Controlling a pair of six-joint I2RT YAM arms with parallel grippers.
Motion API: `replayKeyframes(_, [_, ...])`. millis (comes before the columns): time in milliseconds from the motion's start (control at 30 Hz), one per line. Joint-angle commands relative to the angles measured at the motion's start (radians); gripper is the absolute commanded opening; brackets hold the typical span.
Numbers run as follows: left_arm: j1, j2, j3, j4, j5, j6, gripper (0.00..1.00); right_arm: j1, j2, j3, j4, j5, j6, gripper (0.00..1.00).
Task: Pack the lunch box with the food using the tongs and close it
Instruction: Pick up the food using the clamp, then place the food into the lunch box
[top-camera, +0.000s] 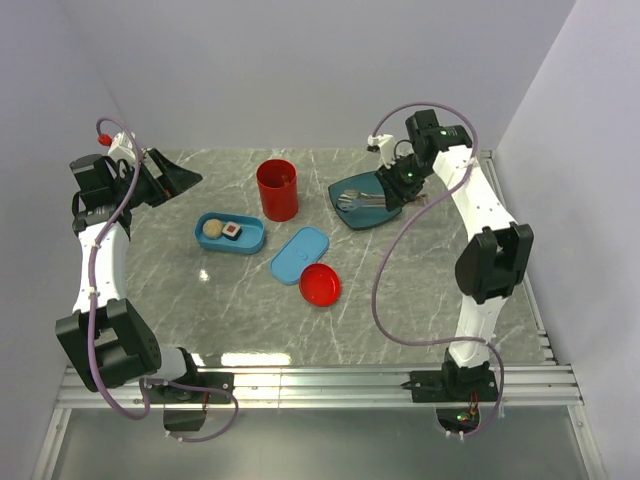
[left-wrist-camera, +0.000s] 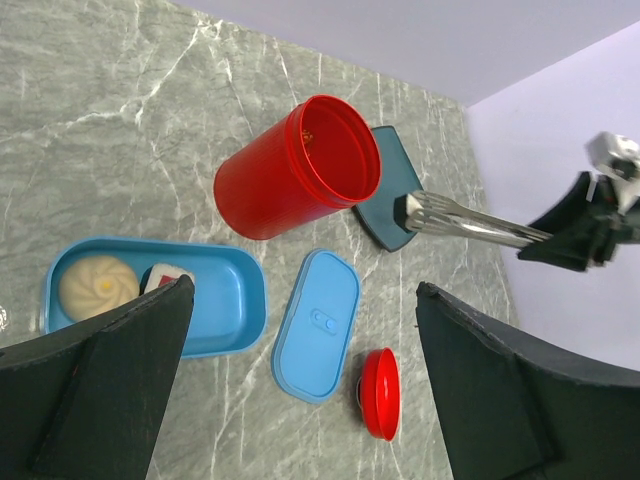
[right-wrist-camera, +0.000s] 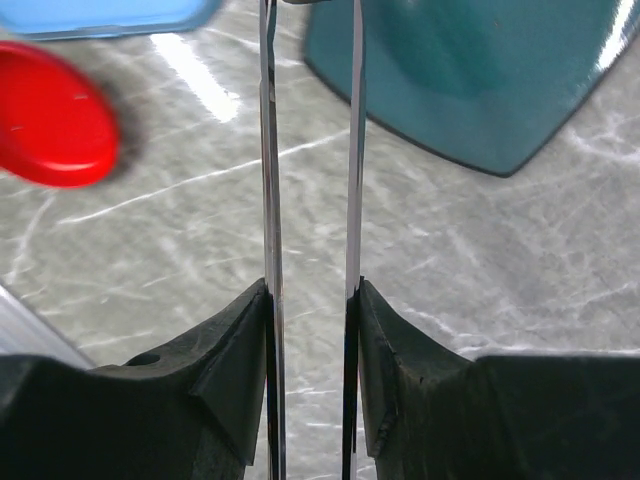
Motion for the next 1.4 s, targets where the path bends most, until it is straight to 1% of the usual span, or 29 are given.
replayKeyframes(0, [0.004, -0.031, 0.011, 0.035, 0.017, -0.001, 0.99, 0.062, -0.098, -0.021, -0.051, -0.079, -0.023, 0.33])
replayKeyframes(67, [0.004, -0.032, 0.009, 0.037, 0.015, 0.001, 0.99, 0.108, -0.129, -0.050, -0.038, -0.079, -0.011, 0.33])
replayKeyframes(100, [0.004, -0.034, 0.009, 0.037, 0.017, 0.001, 1.00, 0.156, -0.138, -0.058, -0.029, -0.078, -0.003, 0.33])
replayKeyframes(167, [0.004, -0.035, 0.009, 0.035, 0.020, -0.002, 1.00, 0.210, -0.151, -0.064, 0.004, -0.076, 0.026, 0.33])
replayKeyframes(200, [0.004, -0.035, 0.008, 0.038, 0.020, -0.005, 0.99, 0.262, -0.146, -0.050, 0.017, -0.075, 0.039, 0.33])
replayKeyframes(267, [0.004, -0.037, 0.002, 0.047, 0.023, -0.010, 0.99, 0.306, -0.125, -0.019, 0.047, -0.075, 0.076, 0.33])
replayKeyframes(400, [0.004, -0.041, -0.006, 0.060, 0.030, -0.028, 0.99, 0.403, -0.026, 0.114, 0.079, -0.069, 0.141, 0.33])
replayKeyframes(433, [0.004, -0.041, -0.004, 0.055, 0.029, -0.025, 0.99, 0.435, 0.021, 0.172, 0.086, -0.046, 0.153, 0.33])
replayKeyframes(500, [0.006, -0.043, 0.003, 0.040, 0.023, -0.013, 0.99, 0.460, 0.082, 0.238, 0.099, -0.017, 0.167, 0.33])
replayKeyframes(633, [0.006, -0.049, 0.000, 0.038, 0.020, -0.010, 0.99, 0.517, 0.159, 0.286, 0.146, 0.040, 0.201, 0.33])
replayKeyframes(900, [0.006, -0.051, -0.014, 0.055, 0.024, -0.024, 0.99, 0.547, 0.218, 0.255, 0.244, 0.092, 0.239, 0.34])
replayKeyframes(1267, [0.006, -0.041, -0.003, 0.043, 0.021, -0.011, 0.99, 0.552, 0.262, 0.263, 0.258, 0.097, 0.241, 0.36])
replayKeyframes(1367, [0.006, -0.037, 0.000, 0.041, 0.021, -0.011, 0.99, 0.554, 0.258, 0.242, 0.260, 0.097, 0.234, 0.37])
